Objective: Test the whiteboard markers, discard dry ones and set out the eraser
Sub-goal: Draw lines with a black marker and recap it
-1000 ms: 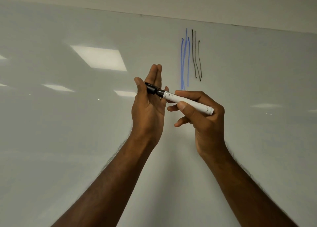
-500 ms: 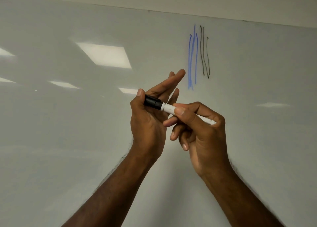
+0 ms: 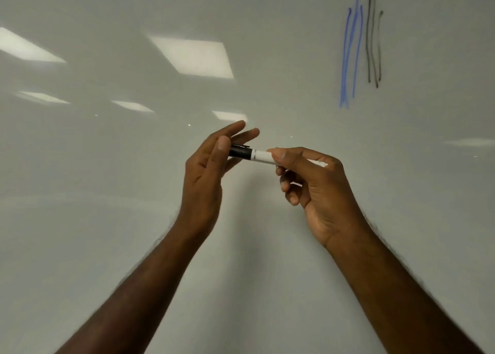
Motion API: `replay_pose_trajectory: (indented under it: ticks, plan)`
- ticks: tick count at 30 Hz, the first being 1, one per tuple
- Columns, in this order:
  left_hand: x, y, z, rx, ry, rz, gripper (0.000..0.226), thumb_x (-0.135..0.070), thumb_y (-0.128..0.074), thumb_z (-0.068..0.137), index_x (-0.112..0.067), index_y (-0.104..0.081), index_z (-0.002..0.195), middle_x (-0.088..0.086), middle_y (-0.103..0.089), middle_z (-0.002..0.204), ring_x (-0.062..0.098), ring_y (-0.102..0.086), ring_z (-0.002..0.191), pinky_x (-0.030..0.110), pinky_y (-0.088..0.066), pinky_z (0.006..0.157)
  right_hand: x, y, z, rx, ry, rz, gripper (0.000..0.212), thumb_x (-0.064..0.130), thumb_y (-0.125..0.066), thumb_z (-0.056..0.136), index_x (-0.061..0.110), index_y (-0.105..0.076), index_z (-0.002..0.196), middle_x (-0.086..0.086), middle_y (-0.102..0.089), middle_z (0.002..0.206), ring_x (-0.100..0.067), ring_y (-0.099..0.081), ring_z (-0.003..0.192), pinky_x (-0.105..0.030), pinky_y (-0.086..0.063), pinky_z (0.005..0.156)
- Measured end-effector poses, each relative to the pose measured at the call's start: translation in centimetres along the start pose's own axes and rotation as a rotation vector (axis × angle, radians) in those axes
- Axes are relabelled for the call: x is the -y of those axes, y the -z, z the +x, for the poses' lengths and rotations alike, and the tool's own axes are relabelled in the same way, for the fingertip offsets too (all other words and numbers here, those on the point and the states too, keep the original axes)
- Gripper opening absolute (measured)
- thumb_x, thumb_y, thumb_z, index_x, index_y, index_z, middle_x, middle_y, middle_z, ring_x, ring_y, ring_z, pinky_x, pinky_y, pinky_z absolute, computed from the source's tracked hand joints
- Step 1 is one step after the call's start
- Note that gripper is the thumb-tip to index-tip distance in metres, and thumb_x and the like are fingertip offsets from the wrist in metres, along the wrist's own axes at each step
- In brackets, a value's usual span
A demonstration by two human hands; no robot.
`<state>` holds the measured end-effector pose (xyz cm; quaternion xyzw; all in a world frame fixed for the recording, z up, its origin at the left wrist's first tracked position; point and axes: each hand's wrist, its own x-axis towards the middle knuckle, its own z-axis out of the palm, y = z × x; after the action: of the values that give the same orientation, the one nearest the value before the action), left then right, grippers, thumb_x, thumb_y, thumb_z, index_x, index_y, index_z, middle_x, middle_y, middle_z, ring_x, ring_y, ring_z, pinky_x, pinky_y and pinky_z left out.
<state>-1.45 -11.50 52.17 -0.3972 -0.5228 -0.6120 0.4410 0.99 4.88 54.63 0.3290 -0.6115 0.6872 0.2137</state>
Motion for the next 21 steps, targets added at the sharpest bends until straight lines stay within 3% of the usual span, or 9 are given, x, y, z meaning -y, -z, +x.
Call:
replay_pose_trajectory:
  ticks: [4, 9, 14, 19, 21]
  plan:
    - [0.2, 4.8, -2.1, 0.002, 0.019, 0.212, 0.029, -0.014, -0.066, 0.094, -0.015, -0.068, 0.123, 0.004, -0.075, 0.107, 0.027, -0.07, 0.104, 0.045, -0.058, 0.091, -2.8, -1.3, -0.5, 0.04, -0.032, -0.025, 0.011, 0.016, -0.071, 0.088, 0.011, -0.078, 0.095, -0.003, -0.067, 0.072, -0.016, -0.055, 0.061, -0.022, -0.04, 0.045]
    - [-0.3, 9.4, -3.9, 0.152, 0.158, 0.304, 0.025, -0.006, -0.071, 0.088, -0.015, -0.073, 0.111, 0.006, -0.078, 0.097, 0.029, -0.075, 0.087, 0.046, -0.062, 0.077, -6.2, -3.7, -1.8, 0.127, -0.1, -0.022, 0.016, 0.013, -0.073, 0.086, 0.017, -0.076, 0.101, -0.001, -0.073, 0.082, -0.015, -0.065, 0.069, -0.026, -0.049, 0.054]
    - [-1.0, 13.7, -6.0, 0.254, 0.236, 0.491, 0.021, -0.017, -0.077, 0.082, -0.02, -0.076, 0.102, -0.003, -0.079, 0.093, 0.02, -0.074, 0.086, 0.036, -0.061, 0.08, -9.7, -5.0, -3.6, 0.205, -0.124, -0.113, 0.017, 0.009, -0.065, 0.093, 0.015, -0.076, 0.104, -0.005, -0.077, 0.09, -0.016, -0.066, 0.073, -0.028, -0.051, 0.059]
    - [-1.2, 17.7, -9.6, 0.375, 0.302, 0.631, 0.017, -0.01, -0.076, 0.086, -0.01, -0.076, 0.104, 0.0, -0.077, 0.097, 0.021, -0.073, 0.092, 0.042, -0.059, 0.081, -13.0, -6.7, -6.6, 0.36, -0.14, -0.296, 0.023, 0.002, -0.065, 0.092, 0.014, -0.078, 0.106, -0.001, -0.078, 0.09, 0.0, -0.061, 0.068, -0.013, -0.045, 0.06]
    - [-0.8, 19.3, -11.7, 0.417, 0.341, 0.669, 0.016, -0.008, -0.075, 0.088, -0.01, -0.075, 0.105, -0.001, -0.076, 0.099, 0.022, -0.073, 0.095, 0.039, -0.059, 0.082, -14.7, -7.7, -8.0, 0.397, -0.162, -0.371, 0.024, 0.005, -0.07, 0.089, 0.02, -0.079, 0.105, 0.003, -0.077, 0.089, -0.009, -0.063, 0.071, -0.015, -0.047, 0.064]
